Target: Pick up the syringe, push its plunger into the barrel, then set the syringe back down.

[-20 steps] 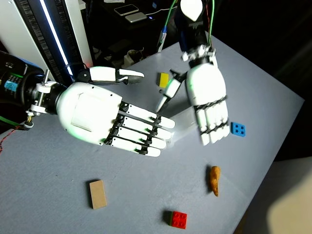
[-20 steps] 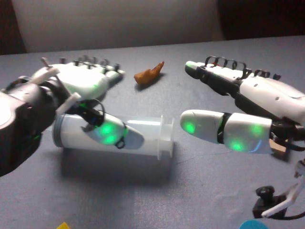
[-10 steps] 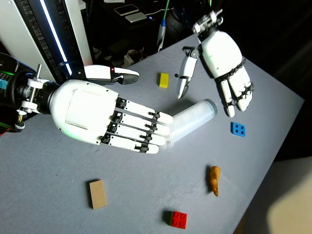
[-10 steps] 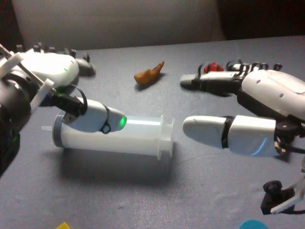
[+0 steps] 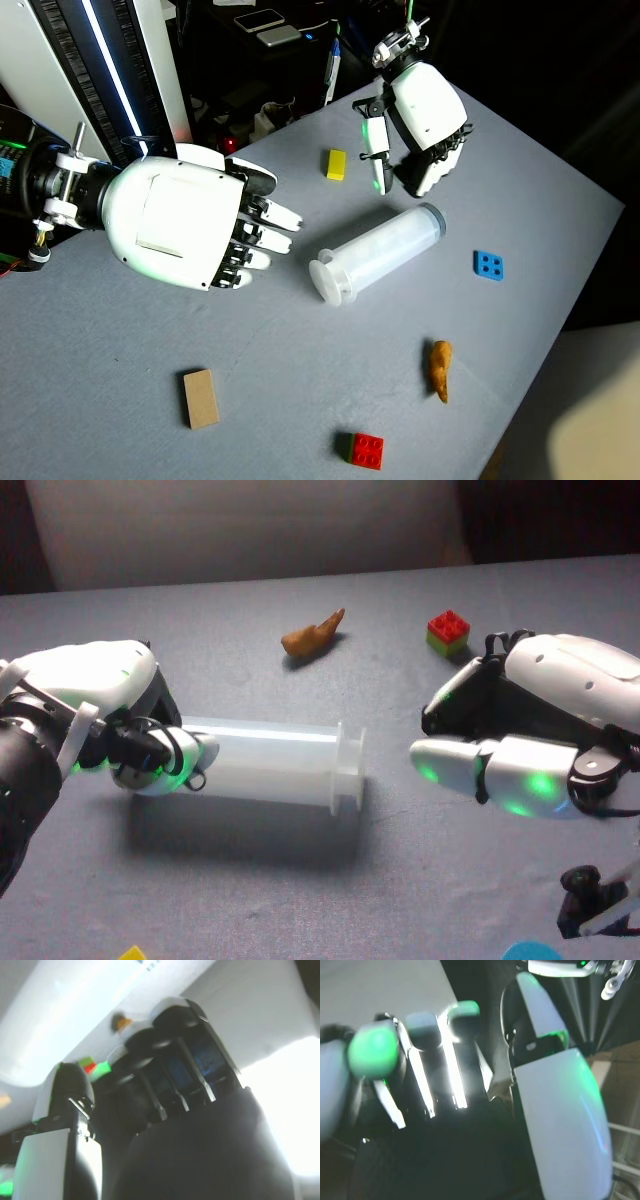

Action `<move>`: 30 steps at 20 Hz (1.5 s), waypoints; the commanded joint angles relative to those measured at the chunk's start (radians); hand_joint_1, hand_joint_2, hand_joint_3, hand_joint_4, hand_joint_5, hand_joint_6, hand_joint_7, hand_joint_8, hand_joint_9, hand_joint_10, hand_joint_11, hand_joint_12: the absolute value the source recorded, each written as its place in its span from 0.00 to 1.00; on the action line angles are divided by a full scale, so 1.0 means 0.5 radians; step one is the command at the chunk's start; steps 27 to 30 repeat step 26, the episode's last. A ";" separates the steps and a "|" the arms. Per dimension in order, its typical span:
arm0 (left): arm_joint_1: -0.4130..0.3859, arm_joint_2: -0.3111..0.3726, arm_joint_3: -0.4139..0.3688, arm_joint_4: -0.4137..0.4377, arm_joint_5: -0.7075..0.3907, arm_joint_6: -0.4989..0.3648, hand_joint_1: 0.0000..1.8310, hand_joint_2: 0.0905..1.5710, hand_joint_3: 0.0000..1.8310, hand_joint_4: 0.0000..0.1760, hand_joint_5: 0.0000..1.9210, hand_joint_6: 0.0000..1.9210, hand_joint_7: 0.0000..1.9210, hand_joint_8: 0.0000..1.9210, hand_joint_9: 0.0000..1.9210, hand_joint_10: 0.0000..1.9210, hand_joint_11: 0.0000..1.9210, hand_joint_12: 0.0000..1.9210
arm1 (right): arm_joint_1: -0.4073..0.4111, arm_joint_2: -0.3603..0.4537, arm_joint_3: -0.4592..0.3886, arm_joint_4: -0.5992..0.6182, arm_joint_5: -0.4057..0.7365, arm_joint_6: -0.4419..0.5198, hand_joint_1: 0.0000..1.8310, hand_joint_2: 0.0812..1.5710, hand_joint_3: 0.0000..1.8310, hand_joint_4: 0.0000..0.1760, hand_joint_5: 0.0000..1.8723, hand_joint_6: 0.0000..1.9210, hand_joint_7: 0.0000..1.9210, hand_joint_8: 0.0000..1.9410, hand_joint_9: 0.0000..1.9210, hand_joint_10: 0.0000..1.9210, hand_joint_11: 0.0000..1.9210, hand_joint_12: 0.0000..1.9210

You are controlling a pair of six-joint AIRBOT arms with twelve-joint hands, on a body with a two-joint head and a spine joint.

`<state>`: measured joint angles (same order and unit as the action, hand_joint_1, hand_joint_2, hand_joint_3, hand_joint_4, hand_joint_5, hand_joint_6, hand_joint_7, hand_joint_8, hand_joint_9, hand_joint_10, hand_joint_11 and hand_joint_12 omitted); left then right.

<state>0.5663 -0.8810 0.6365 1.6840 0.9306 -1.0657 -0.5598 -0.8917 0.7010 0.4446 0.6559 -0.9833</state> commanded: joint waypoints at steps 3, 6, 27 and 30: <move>-0.010 0.008 0.008 0.192 0.084 -0.055 0.24 0.84 0.00 0.00 0.69 1.00 0.75 1.00 0.76 1.00 0.78 1.00 | 0.039 0.011 0.000 -0.054 0.184 0.068 0.32 0.86 0.01 0.16 0.58 1.00 0.67 1.00 0.78 1.00 0.89 1.00; -0.011 0.008 0.019 0.232 0.041 -0.069 0.25 0.85 0.00 0.00 0.69 1.00 0.75 1.00 0.77 1.00 0.80 1.00 | 0.056 0.013 0.033 -0.054 0.151 0.090 0.34 0.88 0.00 0.17 0.58 1.00 0.67 1.00 0.77 1.00 0.88 1.00; -0.121 0.026 0.018 0.232 0.014 -0.069 0.27 0.87 0.00 0.00 0.66 1.00 0.73 1.00 0.75 1.00 0.80 1.00 | 0.088 0.193 0.110 -0.632 -0.192 0.945 0.33 0.87 0.00 0.23 0.59 1.00 0.67 1.00 0.77 1.00 0.86 1.00; -0.121 0.026 0.018 0.232 0.014 -0.069 0.27 0.87 0.00 0.00 0.66 1.00 0.73 1.00 0.75 1.00 0.80 1.00 | 0.088 0.193 0.110 -0.632 -0.192 0.945 0.33 0.87 0.00 0.23 0.59 1.00 0.67 1.00 0.77 1.00 0.86 1.00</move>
